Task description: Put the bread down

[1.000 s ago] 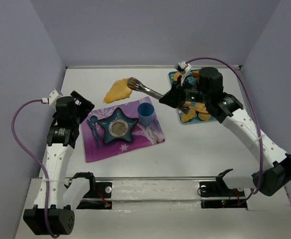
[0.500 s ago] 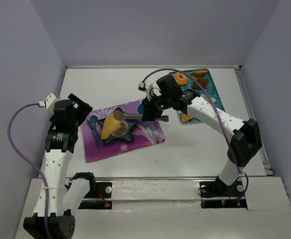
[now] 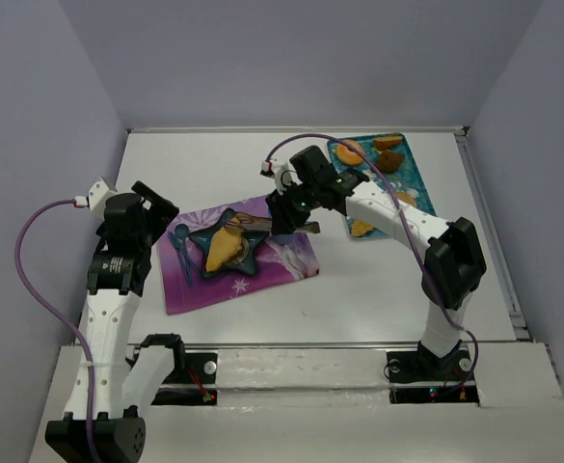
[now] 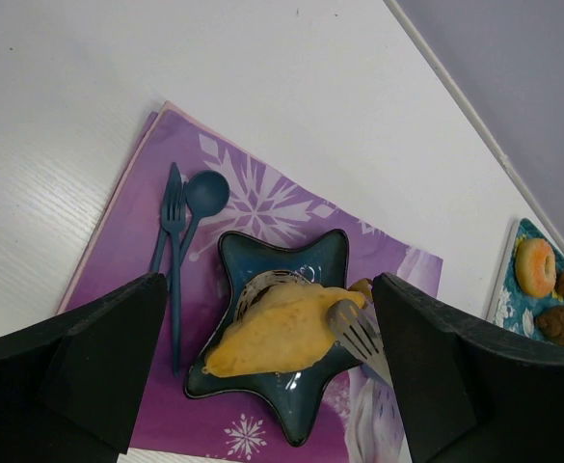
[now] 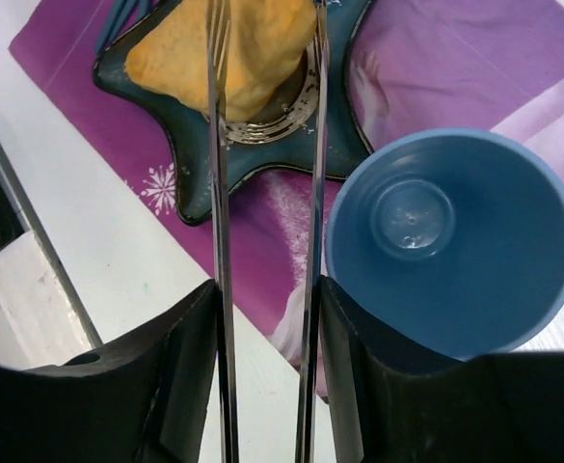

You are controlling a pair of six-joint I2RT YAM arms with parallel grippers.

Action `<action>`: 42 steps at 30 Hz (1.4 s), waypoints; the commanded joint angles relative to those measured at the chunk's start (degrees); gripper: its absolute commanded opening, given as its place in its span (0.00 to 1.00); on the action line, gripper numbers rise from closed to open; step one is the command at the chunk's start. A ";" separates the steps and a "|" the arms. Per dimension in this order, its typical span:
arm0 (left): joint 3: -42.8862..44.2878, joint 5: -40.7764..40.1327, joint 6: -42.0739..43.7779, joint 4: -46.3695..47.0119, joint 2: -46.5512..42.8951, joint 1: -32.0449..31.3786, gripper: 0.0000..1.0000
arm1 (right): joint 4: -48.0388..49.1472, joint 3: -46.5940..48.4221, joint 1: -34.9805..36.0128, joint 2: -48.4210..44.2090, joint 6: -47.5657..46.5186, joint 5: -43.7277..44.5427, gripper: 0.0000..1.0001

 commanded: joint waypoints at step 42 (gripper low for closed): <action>-0.32 0.38 1.22 2.51 -0.14 0.27 0.99 | 0.88 -13.24 -21.16 -24.16 1.05 34.34 0.55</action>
